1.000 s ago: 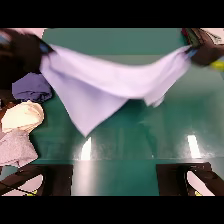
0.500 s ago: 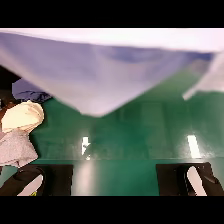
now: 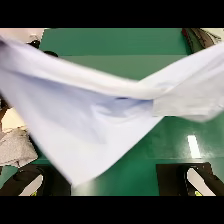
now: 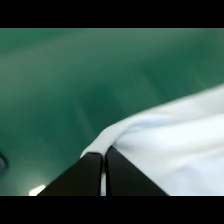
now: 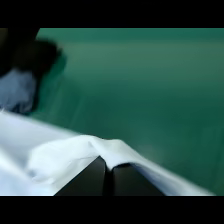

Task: Fold the shirts.

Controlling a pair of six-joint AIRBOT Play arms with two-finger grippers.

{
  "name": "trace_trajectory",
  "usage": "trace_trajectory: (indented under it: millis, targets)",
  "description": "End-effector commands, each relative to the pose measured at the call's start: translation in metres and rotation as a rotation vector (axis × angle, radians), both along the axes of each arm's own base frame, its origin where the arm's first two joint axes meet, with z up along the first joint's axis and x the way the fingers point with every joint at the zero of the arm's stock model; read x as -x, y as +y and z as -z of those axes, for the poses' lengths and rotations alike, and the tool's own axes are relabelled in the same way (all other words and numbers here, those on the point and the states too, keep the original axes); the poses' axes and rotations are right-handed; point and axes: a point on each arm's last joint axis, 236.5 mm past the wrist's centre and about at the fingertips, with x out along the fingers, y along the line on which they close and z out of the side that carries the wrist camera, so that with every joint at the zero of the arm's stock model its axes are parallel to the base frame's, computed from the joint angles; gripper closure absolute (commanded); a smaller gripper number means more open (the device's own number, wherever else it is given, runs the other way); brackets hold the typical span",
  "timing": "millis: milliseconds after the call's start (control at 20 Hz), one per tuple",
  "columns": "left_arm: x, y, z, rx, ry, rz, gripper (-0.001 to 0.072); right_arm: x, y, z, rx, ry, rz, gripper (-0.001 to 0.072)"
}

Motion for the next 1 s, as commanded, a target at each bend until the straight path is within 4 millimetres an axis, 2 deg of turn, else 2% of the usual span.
trace_trajectory:
  millis: [0,50,150,250,350,450,500,550,600,650,800,950]
  targets:
    - [-0.016,-0.006,0.123,0.007,0.311,0.001,0.0685,-0.012,0.032,0.095,0.032,0.321,-0.147,0.0695]
    - [-0.022,-0.006,0.16,0.009,0.386,-0.013,0.0685,-0.023,0.038,0.134,0.083,0.387,-0.148,0.0694]
    - [-0.029,-0.004,0.218,0.007,0.479,-0.038,0.0685,-0.043,0.037,0.213,0.223,0.477,-0.109,0.0694]
    - [-0.039,-0.002,0.256,0.008,0.508,-0.069,0.0685,-0.055,0.039,0.278,0.303,0.532,-0.092,0.0693]
    - [-0.053,0.001,0.274,0.015,0.502,-0.102,0.0685,-0.066,0.042,0.333,0.306,0.583,-0.068,0.0693]
    - [-0.066,0.002,0.276,0.027,0.475,-0.124,0.0685,-0.075,0.041,0.369,0.305,0.613,-0.041,0.0692]
    - [-0.07,0.002,0.274,0.036,0.461,-0.135,0.0685,-0.076,0.04,0.382,0.311,0.64,-0.041,0.0692]
    - [-0.072,0.002,0.273,0.042,0.453,-0.138,0.0685,-0.077,0.041,0.39,0.315,0.668,-0.047,0.0651]
    - [-0.071,0.002,0.273,0.041,0.455,-0.137,0.0685,-0.076,0.041,0.395,0.325,0.693,-0.065,0.0486]
    - [-0.07,0.002,0.274,0.04,0.461,-0.134,0.0685,-0.073,0.042,0.396,0.331,0.722,-0.078,0.0399]
    - [-0.069,0.002,0.274,0.039,0.464,-0.133,0.0685,-0.069,0.042,0.385,0.347,0.737,-0.12,0.0399]
    - [-0.069,0.002,0.274,0.039,0.464,-0.133,0.0685,-0.076,0.043,0.359,0.334,0.65,-0.107,0.0399]
